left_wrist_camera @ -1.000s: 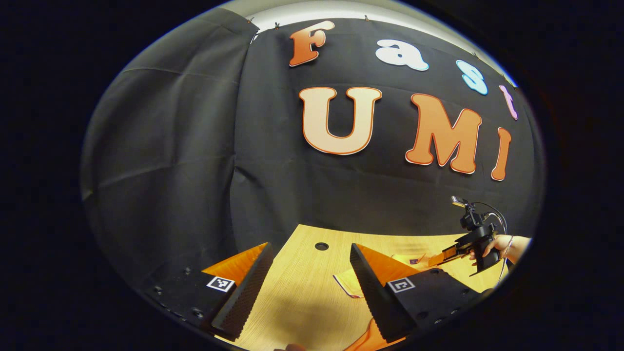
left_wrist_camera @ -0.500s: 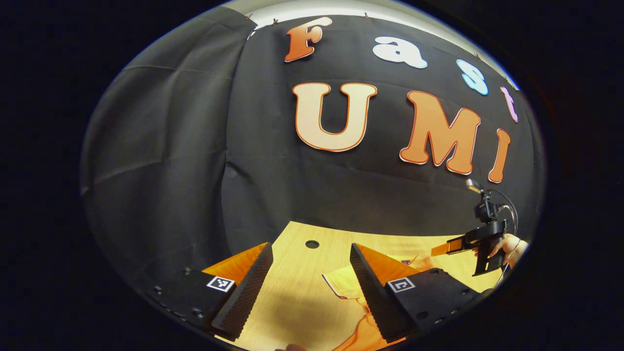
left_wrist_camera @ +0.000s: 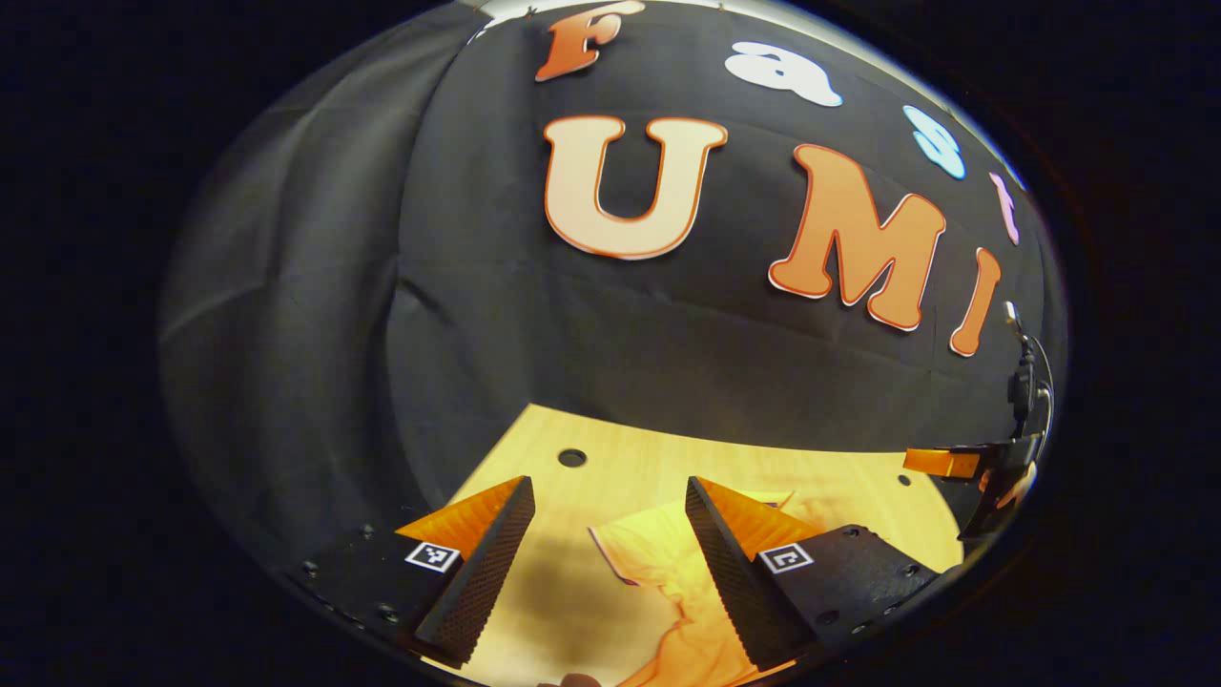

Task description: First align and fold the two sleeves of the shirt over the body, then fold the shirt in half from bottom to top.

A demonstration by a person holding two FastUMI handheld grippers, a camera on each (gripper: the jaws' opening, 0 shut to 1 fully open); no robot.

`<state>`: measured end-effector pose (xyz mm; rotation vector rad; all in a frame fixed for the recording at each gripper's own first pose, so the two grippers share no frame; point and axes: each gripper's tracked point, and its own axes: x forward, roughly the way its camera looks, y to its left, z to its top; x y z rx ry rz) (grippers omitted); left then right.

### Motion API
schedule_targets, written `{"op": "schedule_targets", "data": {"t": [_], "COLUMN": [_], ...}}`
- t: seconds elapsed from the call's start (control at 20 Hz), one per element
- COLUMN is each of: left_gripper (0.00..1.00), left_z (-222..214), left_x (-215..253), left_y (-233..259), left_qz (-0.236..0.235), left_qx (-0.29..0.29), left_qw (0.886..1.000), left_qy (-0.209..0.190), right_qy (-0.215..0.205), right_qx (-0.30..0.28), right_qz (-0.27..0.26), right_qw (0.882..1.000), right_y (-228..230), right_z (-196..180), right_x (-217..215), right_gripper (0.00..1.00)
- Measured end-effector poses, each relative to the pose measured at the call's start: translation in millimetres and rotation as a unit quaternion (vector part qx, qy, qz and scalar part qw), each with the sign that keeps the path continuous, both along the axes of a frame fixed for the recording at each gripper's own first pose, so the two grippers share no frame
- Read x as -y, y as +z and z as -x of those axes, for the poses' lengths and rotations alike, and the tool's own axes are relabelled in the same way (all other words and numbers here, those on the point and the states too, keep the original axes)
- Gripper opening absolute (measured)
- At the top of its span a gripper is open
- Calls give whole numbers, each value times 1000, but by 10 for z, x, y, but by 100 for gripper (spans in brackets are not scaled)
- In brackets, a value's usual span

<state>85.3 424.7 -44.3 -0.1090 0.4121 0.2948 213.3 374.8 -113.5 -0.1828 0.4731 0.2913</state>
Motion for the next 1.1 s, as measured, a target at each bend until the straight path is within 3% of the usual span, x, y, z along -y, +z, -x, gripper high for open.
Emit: {"op": "schedule_targets", "data": {"t": [0.25,0.45,0.6,1.1], "left_gripper": [98,98,98,97], "left_z": [-442,-658,-782,-696], "left_x": [-168,-300,-316,-326], "left_y": [-589,-1085,-1520,-2570], "left_qz": [49,91,127,165], "left_qx": [-82,-150,-200,-352], "left_qw": [995,984,970,915], "left_qy": [3,26,47,104], "right_qy": [-20,-33,-43,-76], "right_qx": [16,14,8,36], "right_qz": [-6,-19,-31,-30], "right_qw": [1000,999,999,996], "right_y": [164,256,277,332], "right_z": [50,61,105,198], "right_x": [456,756,956,1443], "right_gripper": [99,98,99,99]}}
